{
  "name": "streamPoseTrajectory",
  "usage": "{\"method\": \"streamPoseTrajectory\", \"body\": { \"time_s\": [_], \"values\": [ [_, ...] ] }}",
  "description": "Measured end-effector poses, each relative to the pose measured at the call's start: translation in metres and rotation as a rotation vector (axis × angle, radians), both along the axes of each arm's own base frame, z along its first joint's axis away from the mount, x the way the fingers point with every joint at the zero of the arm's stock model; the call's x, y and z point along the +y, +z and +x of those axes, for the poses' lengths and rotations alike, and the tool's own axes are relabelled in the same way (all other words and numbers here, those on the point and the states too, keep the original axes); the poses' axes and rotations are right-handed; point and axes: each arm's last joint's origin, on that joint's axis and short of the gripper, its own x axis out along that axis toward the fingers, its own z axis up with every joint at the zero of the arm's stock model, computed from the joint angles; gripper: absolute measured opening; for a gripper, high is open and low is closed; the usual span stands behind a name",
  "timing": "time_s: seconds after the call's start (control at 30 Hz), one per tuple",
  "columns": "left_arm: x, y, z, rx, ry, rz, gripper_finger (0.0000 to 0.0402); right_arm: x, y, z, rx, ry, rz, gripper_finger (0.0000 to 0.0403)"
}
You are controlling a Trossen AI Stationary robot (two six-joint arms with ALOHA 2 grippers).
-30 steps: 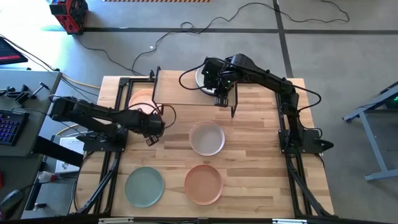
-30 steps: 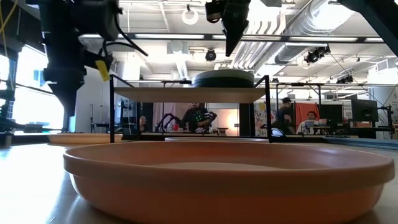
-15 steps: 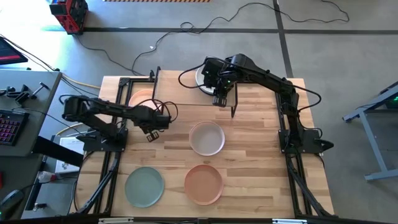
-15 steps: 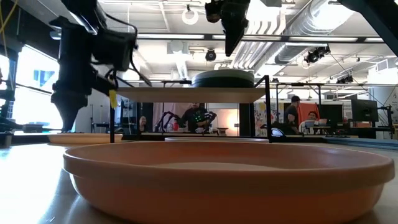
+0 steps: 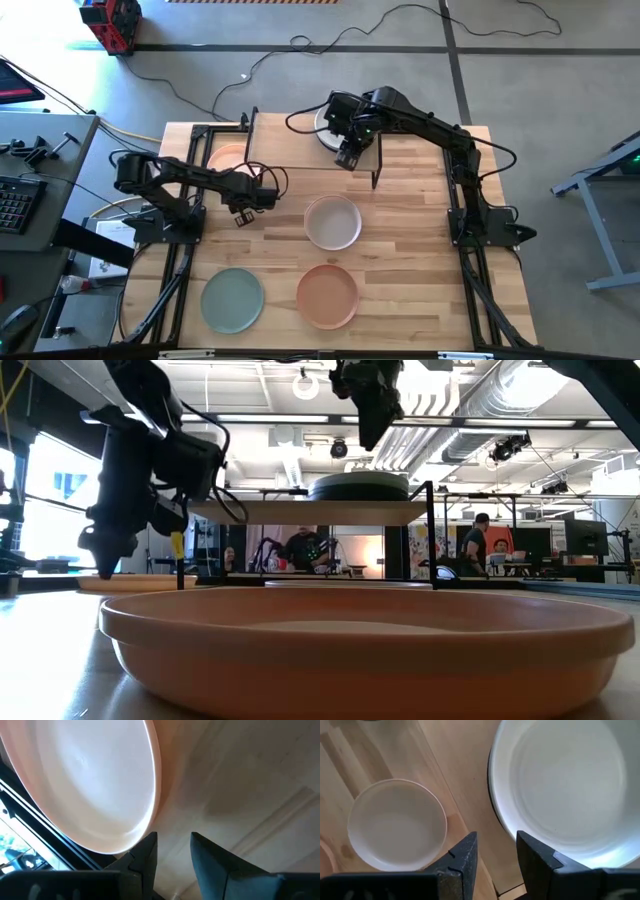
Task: Place and stack plates onto a shelf
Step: Put the light red plate on the shelf
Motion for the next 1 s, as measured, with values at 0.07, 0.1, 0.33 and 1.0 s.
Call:
{"method": "streamPoseTrajectory", "body": {
  "time_s": [0.07, 0.1, 0.33, 1.0],
  "values": [
    [0.001, -0.001, 0.0, 0.006, 0.003, -0.001, 0.0106, 0.001, 0.0, 0.0, -0.005, -0.018, 0.006, 0.0114],
    [0.001, -0.002, 0.0, 0.011, 0.006, -0.002, 0.0106, 0.001, 0.0, 0.001, -0.007, -0.024, 0.008, 0.0114],
    [0.006, -0.002, 0.0, 0.005, 0.028, -0.001, 0.0106, 0.006, 0.001, 0.004, -0.029, -0.021, 0.007, 0.0114],
    [0.019, -0.002, 0.012, -0.064, -0.063, 0.043, 0.0106, 0.016, 0.001, 0.008, -0.04, -0.001, 0.008, 0.0114]
  ]
}}
